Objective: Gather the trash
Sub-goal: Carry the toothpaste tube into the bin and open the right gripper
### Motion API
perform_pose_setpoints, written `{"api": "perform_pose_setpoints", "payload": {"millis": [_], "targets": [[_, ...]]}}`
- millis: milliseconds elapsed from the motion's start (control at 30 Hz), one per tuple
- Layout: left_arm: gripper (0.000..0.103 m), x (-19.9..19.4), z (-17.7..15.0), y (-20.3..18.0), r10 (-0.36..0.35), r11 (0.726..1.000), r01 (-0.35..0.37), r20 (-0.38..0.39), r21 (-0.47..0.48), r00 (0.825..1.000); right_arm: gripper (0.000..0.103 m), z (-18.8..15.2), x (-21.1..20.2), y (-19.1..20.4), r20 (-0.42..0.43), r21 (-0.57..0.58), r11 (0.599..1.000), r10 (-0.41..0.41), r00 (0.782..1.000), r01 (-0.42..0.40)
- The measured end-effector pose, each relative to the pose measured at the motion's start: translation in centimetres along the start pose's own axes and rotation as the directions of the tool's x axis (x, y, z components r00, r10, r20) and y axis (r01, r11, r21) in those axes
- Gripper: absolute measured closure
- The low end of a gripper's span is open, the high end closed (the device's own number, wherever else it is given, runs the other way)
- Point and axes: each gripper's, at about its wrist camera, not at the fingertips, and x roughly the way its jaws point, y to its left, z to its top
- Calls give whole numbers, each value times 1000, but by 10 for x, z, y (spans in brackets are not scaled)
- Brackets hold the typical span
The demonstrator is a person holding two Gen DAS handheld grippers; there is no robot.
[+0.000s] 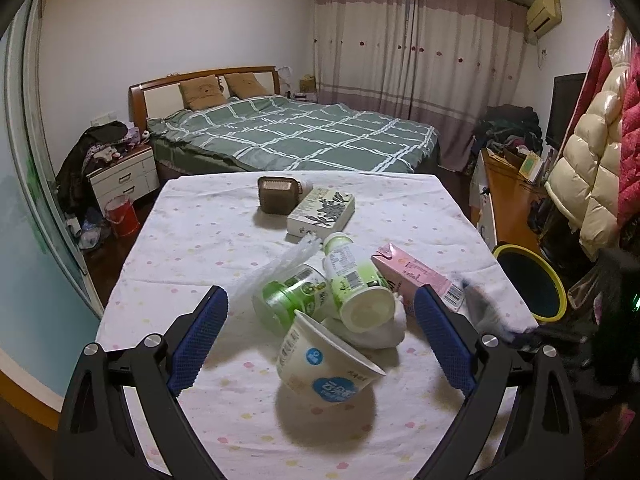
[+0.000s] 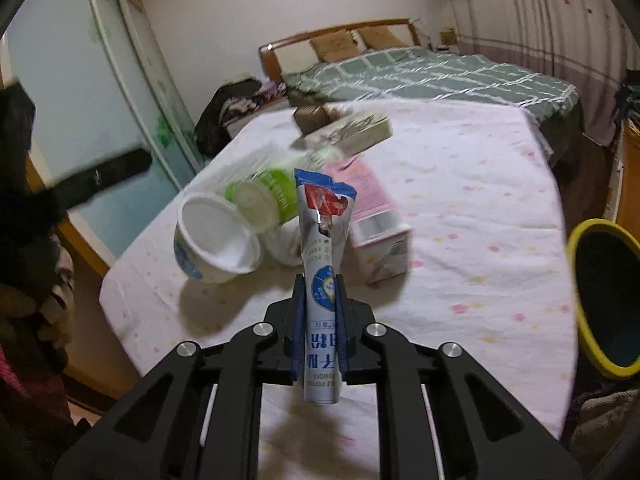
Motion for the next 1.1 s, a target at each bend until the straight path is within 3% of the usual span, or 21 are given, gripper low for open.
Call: {"api": "perform_pose_setpoints", "payload": {"millis": [200,467,767,900,1100], "targets": [[10,7,3,-16,-21,999,21,-11,28,1000,90,5,-35,-71,64,129,980,-162,985,153],[10,18,6,-36,-35,998,37,-29,52,999,90,1,-49,-194,14,293,882,-389,921,368],[10,28,8,-47,-33,996,36,-49,78,998,89,-14,-10,-289,-131,363,798,-466,875,480],[10,32,9,-49,-30,996,35,-59,80,998,88,-17,10,-308,-173,377,774,-481,860,509],[10,39,7,-47,-27,997,32,-70,75,997,77,-17,11,-317,-183,398,750,-498,847,528]]}}
